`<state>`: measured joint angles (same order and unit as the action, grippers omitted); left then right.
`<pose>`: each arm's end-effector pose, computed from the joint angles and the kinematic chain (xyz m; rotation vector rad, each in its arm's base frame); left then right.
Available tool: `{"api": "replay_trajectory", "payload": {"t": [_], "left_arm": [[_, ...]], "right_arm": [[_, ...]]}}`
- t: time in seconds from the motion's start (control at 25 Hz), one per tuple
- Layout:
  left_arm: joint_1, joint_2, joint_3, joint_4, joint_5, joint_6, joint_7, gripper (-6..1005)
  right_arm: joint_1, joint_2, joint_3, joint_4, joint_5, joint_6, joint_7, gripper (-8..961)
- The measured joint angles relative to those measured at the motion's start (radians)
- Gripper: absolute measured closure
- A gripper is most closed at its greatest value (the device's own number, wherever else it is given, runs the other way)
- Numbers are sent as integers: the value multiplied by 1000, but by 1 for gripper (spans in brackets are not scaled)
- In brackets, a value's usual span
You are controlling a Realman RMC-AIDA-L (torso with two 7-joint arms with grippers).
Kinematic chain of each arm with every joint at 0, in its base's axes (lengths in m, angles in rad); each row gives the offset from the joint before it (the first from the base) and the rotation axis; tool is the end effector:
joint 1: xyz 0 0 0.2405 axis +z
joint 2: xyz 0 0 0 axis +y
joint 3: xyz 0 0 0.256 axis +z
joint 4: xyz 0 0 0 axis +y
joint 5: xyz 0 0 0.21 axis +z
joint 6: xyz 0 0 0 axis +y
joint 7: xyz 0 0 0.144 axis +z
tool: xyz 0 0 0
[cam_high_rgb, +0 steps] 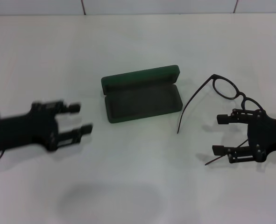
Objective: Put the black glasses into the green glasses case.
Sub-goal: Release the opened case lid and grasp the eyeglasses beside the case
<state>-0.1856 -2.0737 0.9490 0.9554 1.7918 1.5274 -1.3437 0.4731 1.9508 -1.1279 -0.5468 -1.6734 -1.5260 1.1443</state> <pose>-0.3009 0.2707 0.0254 -2.6363 -0.5299 -0.5807 0.2732 0.3102 -0.0062 -2.8843 0.3119 0.6403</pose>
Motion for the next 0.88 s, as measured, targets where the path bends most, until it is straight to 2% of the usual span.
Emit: {"api": "replay_trajectory", "payload": {"t": [0.16,0.28,0.4,0.56,0.72,0.88], "left_arm": [[61,8,-2,-18,2,48,63,377],[106,-6,-2,-16,2,71,144,368],[116,-11,-3,-16,2,73,163,353],[118,4,-9,-33,3,88,158,333],[118,12,-81,-52,3,160,172,313],[112,17,-143,-66,4,216,173,191]], "right_arm": [[-8,0,0,-5,0,-6,0,131],[-10,1,7,-9,0,-9,0,131],[-10,1,34,-11,0,-21,1,132],[-4,-9,63,-37,-3,-30,40,132],[-5,-19,71,-89,-5,-27,101,132],[-3,-30,77,-153,-14,-17,189,132]]}}
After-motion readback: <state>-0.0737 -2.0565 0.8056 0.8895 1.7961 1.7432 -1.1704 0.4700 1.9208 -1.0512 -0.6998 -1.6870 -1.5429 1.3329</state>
